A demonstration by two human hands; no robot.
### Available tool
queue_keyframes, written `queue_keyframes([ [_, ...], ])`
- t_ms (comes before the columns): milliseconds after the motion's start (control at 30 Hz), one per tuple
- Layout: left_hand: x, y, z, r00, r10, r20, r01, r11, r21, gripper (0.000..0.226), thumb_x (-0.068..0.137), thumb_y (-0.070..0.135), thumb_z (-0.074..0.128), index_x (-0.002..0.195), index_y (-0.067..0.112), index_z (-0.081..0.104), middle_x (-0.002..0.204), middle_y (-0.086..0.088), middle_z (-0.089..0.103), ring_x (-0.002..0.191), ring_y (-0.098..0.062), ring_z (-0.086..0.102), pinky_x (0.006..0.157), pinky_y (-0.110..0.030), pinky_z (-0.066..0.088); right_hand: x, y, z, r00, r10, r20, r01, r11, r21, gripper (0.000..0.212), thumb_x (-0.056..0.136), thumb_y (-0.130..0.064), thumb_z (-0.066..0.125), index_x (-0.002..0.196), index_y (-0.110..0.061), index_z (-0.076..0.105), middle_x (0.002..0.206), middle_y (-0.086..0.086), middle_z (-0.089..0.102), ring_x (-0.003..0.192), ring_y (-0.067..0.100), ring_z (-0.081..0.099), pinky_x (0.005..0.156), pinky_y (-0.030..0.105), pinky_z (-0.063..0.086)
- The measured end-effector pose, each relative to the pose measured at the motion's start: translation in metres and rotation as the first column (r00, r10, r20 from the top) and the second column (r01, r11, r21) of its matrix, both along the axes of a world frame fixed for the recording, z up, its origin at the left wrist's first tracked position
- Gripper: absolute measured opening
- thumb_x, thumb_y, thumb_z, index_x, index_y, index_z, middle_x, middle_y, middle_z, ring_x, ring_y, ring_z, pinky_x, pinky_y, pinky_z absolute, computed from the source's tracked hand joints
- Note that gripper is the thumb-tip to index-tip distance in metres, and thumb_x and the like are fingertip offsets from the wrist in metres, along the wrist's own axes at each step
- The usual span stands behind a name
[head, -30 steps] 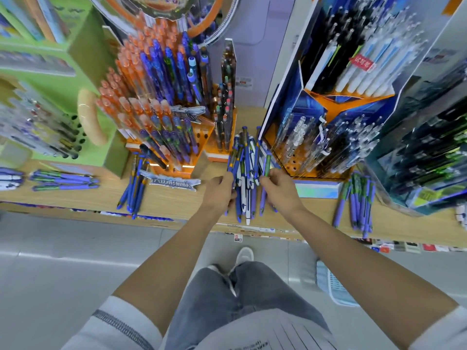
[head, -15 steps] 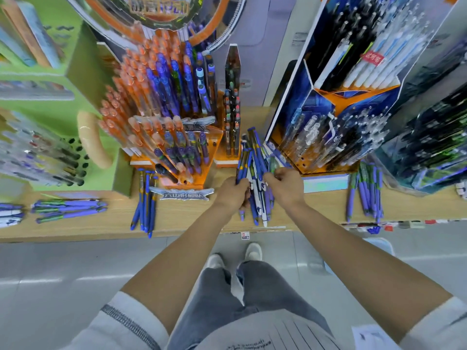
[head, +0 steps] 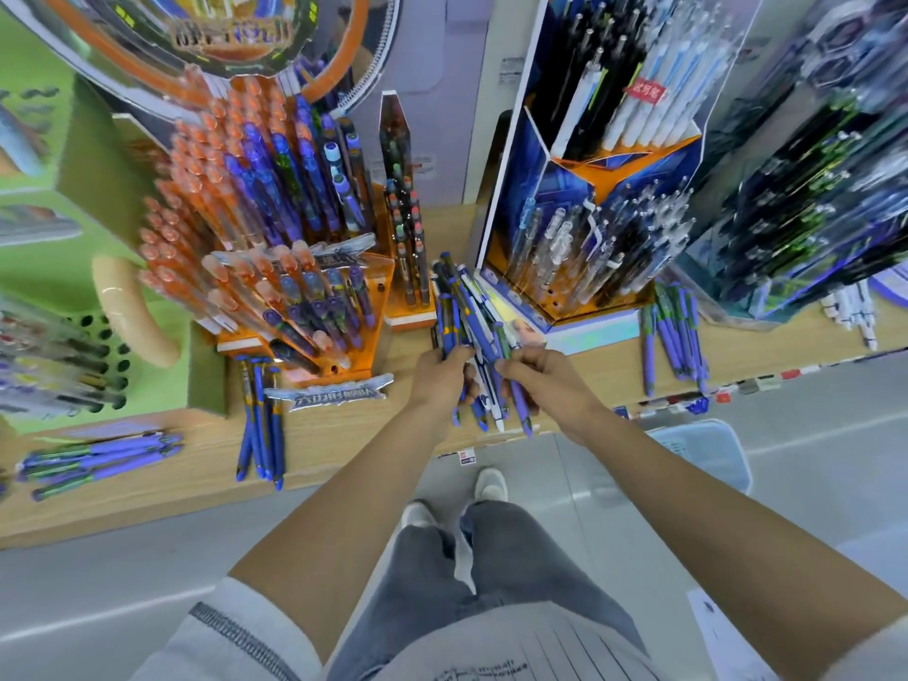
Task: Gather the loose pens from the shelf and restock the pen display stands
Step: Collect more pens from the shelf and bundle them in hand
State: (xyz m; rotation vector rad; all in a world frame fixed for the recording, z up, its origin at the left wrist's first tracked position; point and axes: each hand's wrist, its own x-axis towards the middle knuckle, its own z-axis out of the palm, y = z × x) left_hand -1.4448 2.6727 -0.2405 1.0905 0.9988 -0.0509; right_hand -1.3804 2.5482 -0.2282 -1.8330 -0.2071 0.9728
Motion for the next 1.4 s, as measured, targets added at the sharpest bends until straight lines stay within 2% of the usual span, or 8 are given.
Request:
queue_keyframes([
  [233, -0.014, -0.022, -0.005, 0.999, 0.03, 0.043, -0.035, 0.994, 0.107, 0.037, 0.092, 0.024, 0.063, 0.062, 0.011, 0.047, 0.05, -0.005, 0.044, 0.034, -0.011, 0.04, 0.037, -0.019, 0.032, -0.014, -0.013, -0.001, 0.995, 0.099, -0.017, -0.097, 0.991, 0.088, 0.024, 0.097, -0.012, 0.056, 0.073, -0.011, 0.058, 0.06, 0.011, 0.061, 0.037, 0.009, 0.043, 0.039, 0.019, 0.033],
  [500, -0.027, -0.073, -0.009, 0.988, 0.142, 0.057, -0.152, 0.955, 0.253, 0.029, 0.097, 0.034, 0.054, 0.102, 0.007, 0.063, 0.071, -0.001, 0.054, 0.059, -0.013, 0.046, 0.047, -0.018, 0.039, 0.002, -0.061, -0.011, 0.985, 0.157, 0.066, -0.164, 0.98, 0.115, 0.026, 0.098, -0.019, 0.055, 0.087, 0.005, 0.057, 0.062, 0.016, 0.056, 0.041, 0.014, 0.043, 0.042, 0.023, 0.036],
  [633, -0.023, -0.119, -0.007, 0.97, 0.206, 0.128, -0.234, 0.936, 0.263, 0.025, 0.099, 0.03, 0.051, 0.101, 0.006, 0.059, 0.08, -0.008, 0.06, 0.068, -0.017, 0.057, 0.048, -0.019, 0.046, 0.018, -0.099, -0.012, 0.986, 0.148, 0.075, -0.155, 0.983, 0.095, 0.026, 0.1, -0.024, 0.053, 0.107, -0.001, 0.06, 0.061, 0.01, 0.062, 0.041, 0.01, 0.049, 0.041, 0.02, 0.036],
  [733, -0.016, -0.158, -0.001, 0.946, 0.23, 0.229, -0.272, 0.947, 0.173, 0.018, 0.101, 0.023, 0.048, 0.097, 0.007, 0.054, 0.066, -0.005, 0.061, 0.054, -0.015, 0.061, 0.046, -0.023, 0.047, 0.036, -0.133, -0.016, 0.991, 0.077, 0.113, -0.081, 0.996, 0.037, 0.021, 0.101, -0.024, 0.05, 0.107, -0.007, 0.061, 0.053, -0.006, 0.056, 0.046, 0.007, 0.05, 0.046, 0.019, 0.038],
  [867, 0.001, -0.195, 0.004, 0.951, 0.204, 0.232, -0.241, 0.959, 0.147, 0.018, 0.101, 0.021, 0.047, 0.099, 0.004, 0.052, 0.064, -0.004, 0.054, 0.044, -0.012, 0.056, 0.041, -0.021, 0.041, 0.072, -0.168, -0.014, 0.992, 0.007, 0.129, -0.003, 1.0, -0.031, 0.026, 0.102, -0.015, 0.035, 0.089, -0.009, 0.056, 0.06, 0.014, 0.046, 0.034, 0.009, 0.035, 0.037, 0.021, 0.032],
  [1133, 0.025, -0.214, 0.003, 0.966, 0.176, 0.19, -0.204, 0.969, 0.139, 0.02, 0.1, 0.023, 0.049, 0.104, 0.004, 0.053, 0.063, 0.001, 0.055, 0.044, -0.015, 0.052, 0.039, -0.022, 0.035, 0.136, -0.174, -0.011, 0.935, 0.018, 0.355, 0.035, 0.989, -0.142, 0.04, 0.096, -0.009, 0.053, 0.133, -0.016, 0.04, 0.065, 0.004, 0.057, 0.045, 0.01, 0.056, 0.04, 0.014, 0.038],
  [1267, 0.025, -0.207, 0.002, 0.977, 0.145, 0.156, -0.167, 0.976, 0.137, 0.021, 0.1, 0.026, 0.048, 0.105, 0.006, 0.053, 0.071, -0.005, 0.057, 0.045, -0.013, 0.048, 0.043, -0.024, 0.035, 0.147, -0.165, -0.017, 0.905, 0.042, 0.423, 0.067, 0.969, -0.239, 0.054, 0.095, -0.018, 0.059, 0.143, -0.01, 0.037, 0.099, 0.008, 0.066, 0.088, 0.024, 0.063, 0.073, 0.023, 0.044],
  [1400, 0.022, -0.201, 0.003, 0.977, 0.142, 0.159, -0.162, 0.98, 0.118, 0.021, 0.101, 0.025, 0.047, 0.108, 0.006, 0.051, 0.071, -0.004, 0.056, 0.045, -0.013, 0.048, 0.044, -0.024, 0.036, 0.142, -0.163, -0.018, 0.886, 0.035, 0.462, 0.076, 0.973, -0.219, 0.039, 0.092, -0.019, 0.063, 0.128, -0.01, 0.052, 0.101, 0.006, 0.065, 0.086, 0.019, 0.059, 0.076, 0.028, 0.047],
])
